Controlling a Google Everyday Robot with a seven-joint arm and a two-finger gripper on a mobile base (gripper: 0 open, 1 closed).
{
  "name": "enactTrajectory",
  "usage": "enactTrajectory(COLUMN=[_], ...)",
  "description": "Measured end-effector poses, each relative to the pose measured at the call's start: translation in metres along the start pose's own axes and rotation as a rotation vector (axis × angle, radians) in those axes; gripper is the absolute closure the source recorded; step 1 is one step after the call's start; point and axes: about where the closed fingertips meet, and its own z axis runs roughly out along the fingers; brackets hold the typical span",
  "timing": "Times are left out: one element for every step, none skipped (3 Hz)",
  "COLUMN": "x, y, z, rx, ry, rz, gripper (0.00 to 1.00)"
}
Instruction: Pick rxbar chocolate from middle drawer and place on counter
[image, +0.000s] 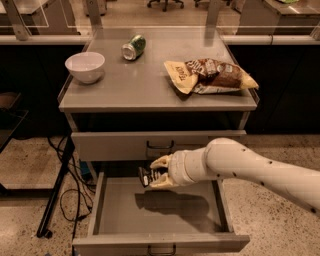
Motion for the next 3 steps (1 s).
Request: enactTrajectory(x=[-0.051,-0.101,-0.106], y=[-0.018,-0.049,-0.059], z=[-0.046,-0.095,-0.092], rx=[0.050,0.098,0.095], ry=[0.069,0.098,0.105], rz=[-0.104,-0.219,-0.244], gripper=[1.00,1.00,1.00])
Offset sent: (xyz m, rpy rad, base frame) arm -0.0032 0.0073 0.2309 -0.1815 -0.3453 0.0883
